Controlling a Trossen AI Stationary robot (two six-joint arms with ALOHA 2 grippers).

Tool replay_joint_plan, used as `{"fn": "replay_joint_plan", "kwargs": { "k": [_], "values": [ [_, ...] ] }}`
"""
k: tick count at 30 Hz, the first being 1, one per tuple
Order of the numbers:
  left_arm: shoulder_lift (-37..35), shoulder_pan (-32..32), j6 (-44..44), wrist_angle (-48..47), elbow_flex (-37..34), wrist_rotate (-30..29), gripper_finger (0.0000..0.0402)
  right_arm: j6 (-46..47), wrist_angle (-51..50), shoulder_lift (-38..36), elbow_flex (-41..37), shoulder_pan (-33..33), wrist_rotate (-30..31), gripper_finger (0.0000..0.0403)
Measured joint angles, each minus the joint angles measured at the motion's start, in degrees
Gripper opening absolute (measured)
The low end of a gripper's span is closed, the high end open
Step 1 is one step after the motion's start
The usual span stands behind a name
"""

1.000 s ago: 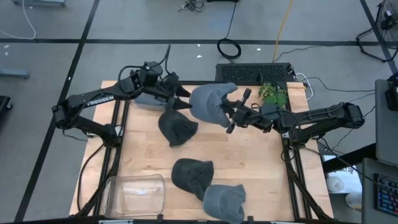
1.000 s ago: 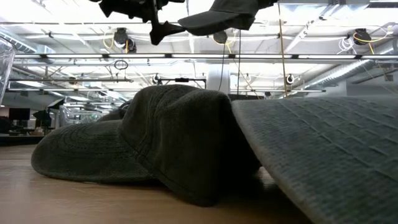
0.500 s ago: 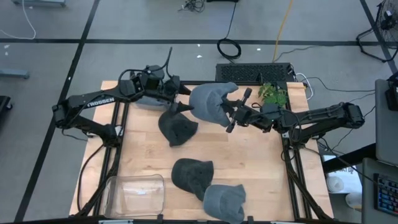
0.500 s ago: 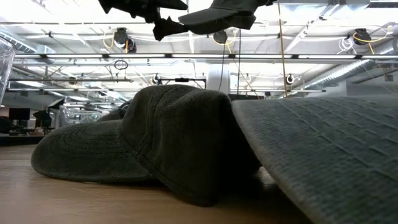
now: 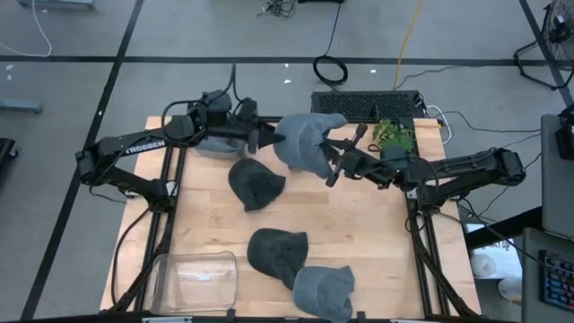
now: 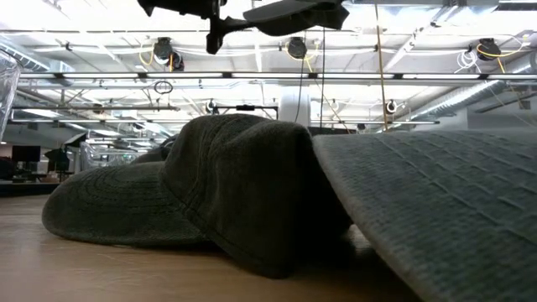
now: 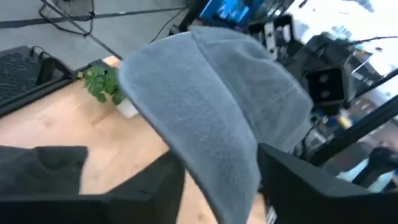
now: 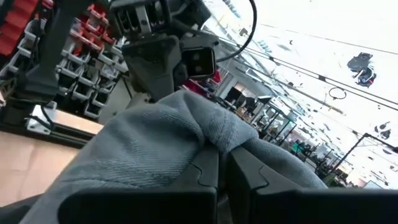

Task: Pick & Place hat
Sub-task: Put the right gray cap into the top transparent bin

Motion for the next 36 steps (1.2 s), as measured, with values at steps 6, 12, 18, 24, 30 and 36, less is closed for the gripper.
{"fn": "replay_joint_plan", "kwargs": {
  "k": [6,12,18,24,30,36],
  "values": [
    [2.62,-0.23,-4.24,0.12,0.02,7.88,0.0052,0.0,-0.32,0.22,0.0,-0.57,-0.01,0.0],
    [3.95,0.25,-4.47,2.08,0.02,11.62,0.0019,1.18,-0.77,0.24,0.0,-0.66,0.07,0.0016],
    [1.01,3.2,-4.5,2.82,-0.04,13.73,0.0012,8.73,-3.17,-0.01,0.0,0.04,0.21,0.0127],
    [-4.02,10.91,-4.48,-0.41,-0.04,14.64,0.0009,20.35,-6.27,-0.94,0.04,0.11,0.24,0.0261],
    [-9.62,22.82,-1.05,-12.04,0.0,19.44,0.0009,27.37,-11.18,-1.78,0.04,1.19,0.02,0.0335],
    [-12.69,36.62,5.69,-29.6,0.02,24.24,0.001,28.28,-12.89,-2.0,0.04,2.34,-0.01,0.0348]
  ]
}}
